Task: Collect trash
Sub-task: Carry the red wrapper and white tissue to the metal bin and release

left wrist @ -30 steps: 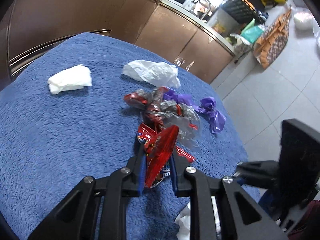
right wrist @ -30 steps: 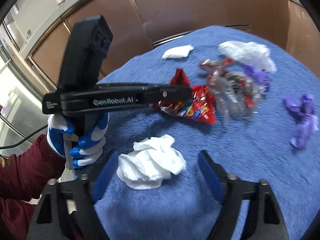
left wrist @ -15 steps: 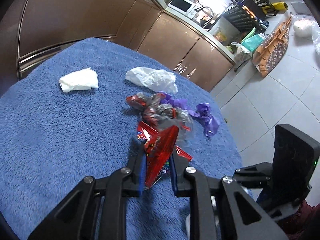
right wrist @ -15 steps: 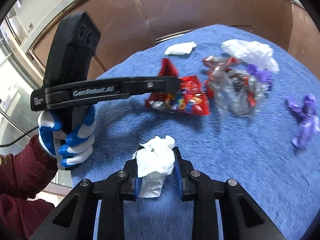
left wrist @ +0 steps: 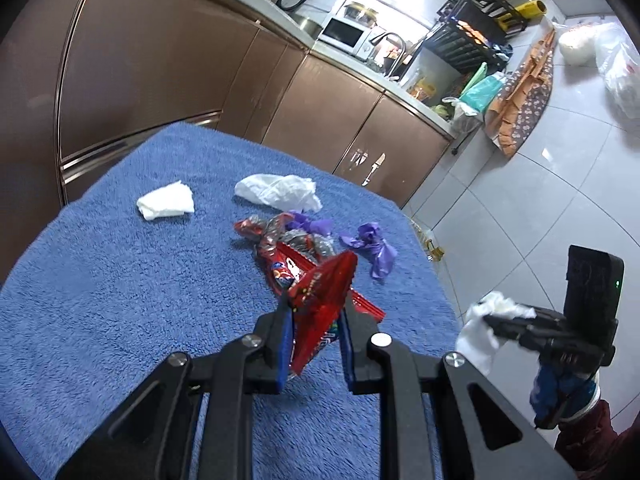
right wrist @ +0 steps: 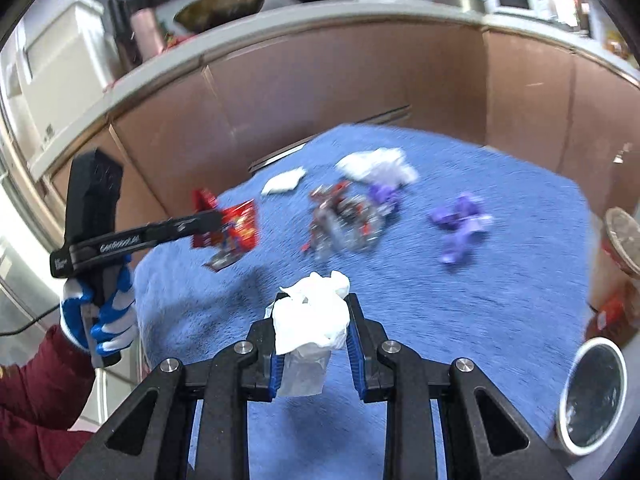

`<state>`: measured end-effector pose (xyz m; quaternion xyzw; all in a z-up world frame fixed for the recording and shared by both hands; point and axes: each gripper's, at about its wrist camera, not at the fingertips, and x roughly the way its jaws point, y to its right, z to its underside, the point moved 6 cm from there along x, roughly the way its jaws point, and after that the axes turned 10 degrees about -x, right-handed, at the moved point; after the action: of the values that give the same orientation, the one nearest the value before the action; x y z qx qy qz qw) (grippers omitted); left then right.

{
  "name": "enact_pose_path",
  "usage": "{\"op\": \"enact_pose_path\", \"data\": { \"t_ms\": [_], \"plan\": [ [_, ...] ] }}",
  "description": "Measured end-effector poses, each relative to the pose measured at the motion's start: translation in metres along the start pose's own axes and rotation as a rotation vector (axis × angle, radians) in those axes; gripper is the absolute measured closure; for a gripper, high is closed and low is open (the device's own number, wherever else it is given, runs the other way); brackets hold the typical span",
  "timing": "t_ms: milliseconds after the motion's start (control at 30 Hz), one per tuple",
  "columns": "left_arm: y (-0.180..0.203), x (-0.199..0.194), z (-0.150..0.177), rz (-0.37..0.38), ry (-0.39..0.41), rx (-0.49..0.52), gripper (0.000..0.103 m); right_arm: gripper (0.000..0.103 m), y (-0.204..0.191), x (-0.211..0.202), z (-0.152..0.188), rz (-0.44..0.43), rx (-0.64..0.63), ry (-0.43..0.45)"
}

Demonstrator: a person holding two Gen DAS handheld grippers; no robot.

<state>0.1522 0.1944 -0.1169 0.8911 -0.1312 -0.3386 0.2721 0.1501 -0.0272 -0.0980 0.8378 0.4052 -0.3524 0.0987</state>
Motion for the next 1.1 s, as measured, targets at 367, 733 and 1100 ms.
{"op": "enact_pose_path", "data": {
  "t_ms": [367, 733, 1100],
  "plan": [
    [0.074, 0.001, -0.002, 0.023, -0.008, 0.102, 0.084, 0.078, 0.079, -0.121, 0.018, 0.299, 0.164, 0.195],
    [0.203, 0.103, 0.034, 0.106, -0.199, 0.314, 0.084, 0.078, 0.158, -0.183, 0.078, 0.476, 0.343, 0.280],
    [0.328, 0.272, 0.095, 0.131, -0.438, 0.473, 0.084, 0.078, 0.258, -0.168, 0.151, 0.658, 0.538, 0.181]
  ]
}}
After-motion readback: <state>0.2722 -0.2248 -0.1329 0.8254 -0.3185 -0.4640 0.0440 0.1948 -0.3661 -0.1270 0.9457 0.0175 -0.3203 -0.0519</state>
